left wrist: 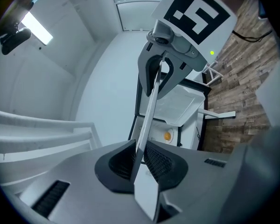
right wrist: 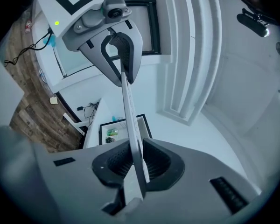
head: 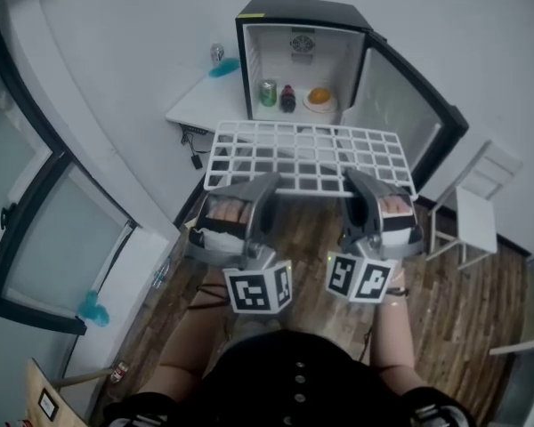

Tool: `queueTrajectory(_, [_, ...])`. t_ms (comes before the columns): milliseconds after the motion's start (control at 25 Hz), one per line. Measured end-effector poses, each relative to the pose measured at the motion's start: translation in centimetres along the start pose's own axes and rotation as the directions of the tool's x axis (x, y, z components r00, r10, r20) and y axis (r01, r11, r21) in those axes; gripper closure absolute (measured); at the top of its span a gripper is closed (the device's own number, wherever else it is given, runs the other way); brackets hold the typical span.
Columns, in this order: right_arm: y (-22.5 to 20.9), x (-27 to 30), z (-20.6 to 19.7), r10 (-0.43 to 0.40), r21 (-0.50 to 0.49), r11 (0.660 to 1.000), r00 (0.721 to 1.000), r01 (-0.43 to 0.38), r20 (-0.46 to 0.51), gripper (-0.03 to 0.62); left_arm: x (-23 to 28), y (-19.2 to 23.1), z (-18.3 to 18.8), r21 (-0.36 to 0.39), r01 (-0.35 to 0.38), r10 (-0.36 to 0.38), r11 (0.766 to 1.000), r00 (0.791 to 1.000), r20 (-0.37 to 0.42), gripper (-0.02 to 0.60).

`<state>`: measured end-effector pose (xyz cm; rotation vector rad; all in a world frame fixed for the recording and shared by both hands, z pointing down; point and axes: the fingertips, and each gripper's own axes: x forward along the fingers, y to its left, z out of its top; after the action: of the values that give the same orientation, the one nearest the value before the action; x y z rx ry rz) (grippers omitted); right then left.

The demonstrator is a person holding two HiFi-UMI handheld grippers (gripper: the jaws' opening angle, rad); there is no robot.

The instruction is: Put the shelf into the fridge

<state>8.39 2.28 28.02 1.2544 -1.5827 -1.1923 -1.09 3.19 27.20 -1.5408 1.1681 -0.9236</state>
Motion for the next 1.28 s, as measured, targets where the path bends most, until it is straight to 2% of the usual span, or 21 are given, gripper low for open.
queueTrajectory(320, [0.7,5.4,0.2,0.03,-0.015,0.999,0.999,-0.03,-0.024,0.536,4.8,0.0,-2.9,-0.03,0.029,-0.029,0.999,1.0,0.005,0.532])
queueTrajectory(800, [2.2,6.7,-1.6,-0.007,-0.008,1.0,1.0,0.007,-0.012,0.536,6.4,-2.2,-2.9,-0.017,-0.002,0.002,1.0,1.0,0.003,0.532])
queueTrajectory(1120, [1.6,23.3,-5.4,0.059,0.005,0.998,0.998,-0.059,-0.011,0.536,22.8,-1.2,-6.8,-0.008,0.059,-0.06,0.998,0.998,-0.014,0.534])
queueTrajectory(1280, [1.1,27.3,-6.5,0.076,0.012,0.997,0.997,-0.076,-0.016,0.536,27.0,-0.8,-7.4,-0.001,0.077,-0.077,0.997,0.997,-0.011,0.534])
